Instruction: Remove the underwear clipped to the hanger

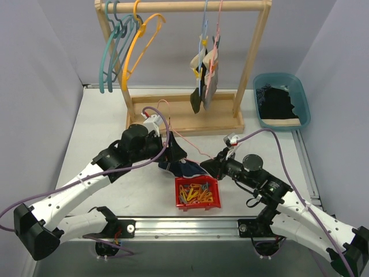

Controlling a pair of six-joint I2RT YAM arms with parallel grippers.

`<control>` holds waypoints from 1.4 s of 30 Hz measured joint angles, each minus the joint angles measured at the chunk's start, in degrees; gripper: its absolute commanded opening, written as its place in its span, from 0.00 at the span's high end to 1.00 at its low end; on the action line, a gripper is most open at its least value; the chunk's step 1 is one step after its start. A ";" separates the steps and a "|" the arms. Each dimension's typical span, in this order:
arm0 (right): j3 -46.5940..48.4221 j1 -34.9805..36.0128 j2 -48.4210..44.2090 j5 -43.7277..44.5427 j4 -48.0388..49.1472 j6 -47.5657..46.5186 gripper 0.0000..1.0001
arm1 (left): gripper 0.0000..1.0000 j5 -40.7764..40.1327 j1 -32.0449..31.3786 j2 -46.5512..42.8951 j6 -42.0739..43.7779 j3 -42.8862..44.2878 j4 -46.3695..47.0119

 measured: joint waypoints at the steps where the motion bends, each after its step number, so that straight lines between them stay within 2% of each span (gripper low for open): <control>1: 0.00 0.17 -0.02 0.11 0.07 0.00 1.00 | 0.06 -2.01 -1.05 0.48 0.96 1.09 -0.55; 7: 0.00 0.24 -0.11 0.66 0.13 -0.04 1.00 | 0.06 -16.72 -7.52 0.98 7.08 3.58 -2.45; 13: 0.00 0.24 -0.74 0.70 0.11 -0.22 1.00 | 0.03 -24.39 -8.44 0.46 11.23 2.78 -2.21; 22: 0.04 0.24 -0.92 -1.05 -0.85 -0.46 1.00 | 0.06 -24.85 -8.48 -7.78 18.23 -4.68 2.75; 29: 0.04 0.24 -1.14 -0.66 -2.56 -0.81 1.00 | 0.06 -26.45 -6.64 -13.42 17.03 -4.81 1.75; 37: 0.02 0.31 -7.93 12.22 -4.61 -0.85 1.00 | 0.06 -28.96 -6.36 -16.83 13.60 -5.35 -1.75; 42: 0.02 0.28 -8.48 14.64 -4.31 -1.29 1.00 | 0.06 -29.35 -5.99 -15.21 12.09 -5.44 -2.82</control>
